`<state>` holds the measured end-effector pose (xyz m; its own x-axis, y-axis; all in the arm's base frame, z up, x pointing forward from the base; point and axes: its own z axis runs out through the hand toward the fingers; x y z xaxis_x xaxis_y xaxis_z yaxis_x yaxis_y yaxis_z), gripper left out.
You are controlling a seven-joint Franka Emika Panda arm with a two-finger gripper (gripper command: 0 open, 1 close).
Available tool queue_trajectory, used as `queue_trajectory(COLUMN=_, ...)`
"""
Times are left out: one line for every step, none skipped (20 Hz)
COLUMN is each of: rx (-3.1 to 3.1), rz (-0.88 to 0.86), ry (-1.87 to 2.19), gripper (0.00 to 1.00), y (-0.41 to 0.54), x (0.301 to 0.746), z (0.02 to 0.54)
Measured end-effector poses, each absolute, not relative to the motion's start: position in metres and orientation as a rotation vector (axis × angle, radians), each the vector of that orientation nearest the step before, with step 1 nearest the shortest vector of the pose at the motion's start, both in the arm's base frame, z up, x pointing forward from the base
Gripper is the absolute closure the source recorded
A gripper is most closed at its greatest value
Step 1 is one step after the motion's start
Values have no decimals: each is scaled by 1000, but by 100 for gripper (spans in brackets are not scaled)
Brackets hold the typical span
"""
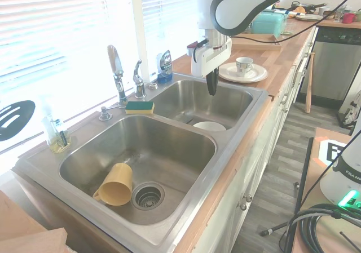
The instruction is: Turn on the faucet
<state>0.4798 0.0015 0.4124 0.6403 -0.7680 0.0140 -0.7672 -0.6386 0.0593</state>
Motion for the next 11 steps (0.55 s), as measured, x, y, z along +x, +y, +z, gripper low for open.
queue_trajectory(rx=2791, rz=-17, ry=-1307, gripper=0, y=2, x=479, z=413)
queue_trajectory(rx=2791, rz=-14, ry=-1308, gripper=0, y=3, x=479, z=413)
queue_trajectory(rx=2792, rz=-9, ry=-1309, gripper=0, y=3, x=480, z=414)
queue_trajectory(rx=2792, rz=-7, ry=-1310, gripper=0, y=3, x=480, z=414)
queue_trajectory(rx=2792, rz=-4, ry=-1311, gripper=0, y=4, x=480, z=414)
queue_trajectory(rx=2792, rz=-2, ry=-1312, gripper=0, y=4, x=480, z=415)
queue_trajectory(rx=2792, rz=-1, ry=-1312, gripper=0, y=4, x=480, z=415)
queue_trajectory(rx=2792, rz=-1, ry=-1313, gripper=0, y=4, x=480, z=415)
queue_trajectory(rx=2791, rz=0, ry=-1315, gripper=0, y=3, x=480, z=415)
queue_trajectory(rx=2791, rz=1, ry=-1315, gripper=0, y=3, x=480, z=415)
queue_trajectory(rx=2792, rz=2, ry=-1316, gripper=0, y=4, x=480, z=415)
